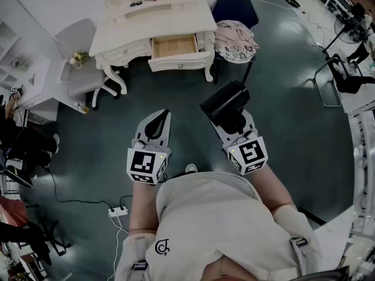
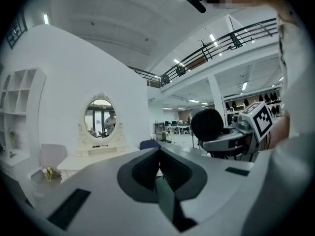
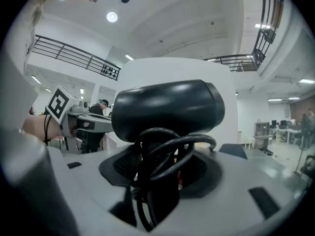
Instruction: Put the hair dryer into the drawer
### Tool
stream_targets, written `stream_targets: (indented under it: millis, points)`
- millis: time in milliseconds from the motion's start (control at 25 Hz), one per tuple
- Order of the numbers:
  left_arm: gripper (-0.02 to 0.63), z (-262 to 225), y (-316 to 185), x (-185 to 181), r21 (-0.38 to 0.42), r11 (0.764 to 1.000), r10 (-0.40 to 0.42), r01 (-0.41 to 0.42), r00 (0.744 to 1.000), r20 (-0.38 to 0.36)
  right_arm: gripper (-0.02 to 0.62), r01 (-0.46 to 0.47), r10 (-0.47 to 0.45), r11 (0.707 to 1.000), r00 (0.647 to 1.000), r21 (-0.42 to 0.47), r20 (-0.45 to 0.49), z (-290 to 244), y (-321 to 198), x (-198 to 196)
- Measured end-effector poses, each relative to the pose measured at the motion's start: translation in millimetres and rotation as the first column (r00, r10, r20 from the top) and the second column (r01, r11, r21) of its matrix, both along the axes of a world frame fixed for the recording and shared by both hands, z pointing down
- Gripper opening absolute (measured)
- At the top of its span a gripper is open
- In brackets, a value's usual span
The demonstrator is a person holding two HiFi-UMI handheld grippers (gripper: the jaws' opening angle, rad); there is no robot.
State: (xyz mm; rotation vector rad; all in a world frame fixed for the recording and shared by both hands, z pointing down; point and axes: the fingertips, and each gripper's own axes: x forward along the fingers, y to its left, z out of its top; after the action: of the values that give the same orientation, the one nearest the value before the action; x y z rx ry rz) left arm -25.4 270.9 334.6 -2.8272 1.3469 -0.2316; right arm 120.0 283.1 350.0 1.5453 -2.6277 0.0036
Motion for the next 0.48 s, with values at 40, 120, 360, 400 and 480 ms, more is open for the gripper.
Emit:
stream_targets:
  millis: [40,120,360,400,480]
  points:
    - [0.014,0,-2,-1,-0.002,1.0,-0.002,0.002,1.0,-0.003,0.232,-0.001,0.001,1.0,1.0,0.001,-0.003,0,-2,-1]
    - [0.014,1,-7,-4,-0.004,1.0,-0.002,0.002,1.0,-0.008,0.232,-0.003,0.003,1.0,1.0,0.001,-0.007,1,-6,-2]
    - [0.014,-6,-17,-7,0.012,0.999,0.029,-0.029,0.999,-0.019,0.232,-0.001,0.001,1.0,1.0,-0.005,-0.009,3,-19,-12]
    - [0.014,-6,-19,-9,0.013,0.999,0.033,-0.033,0.999,-0.02,0.232,-0.002,0.002,1.0,1.0,-0.007,-0.01,5,-22,-14]
    - [0.014,-3,-25,-14,0.009,0.999,0.037,-0.037,0.999,-0.021,0.232,-0.007,0.007,1.0,1.0,-0.014,-0.014,8,-28,-20]
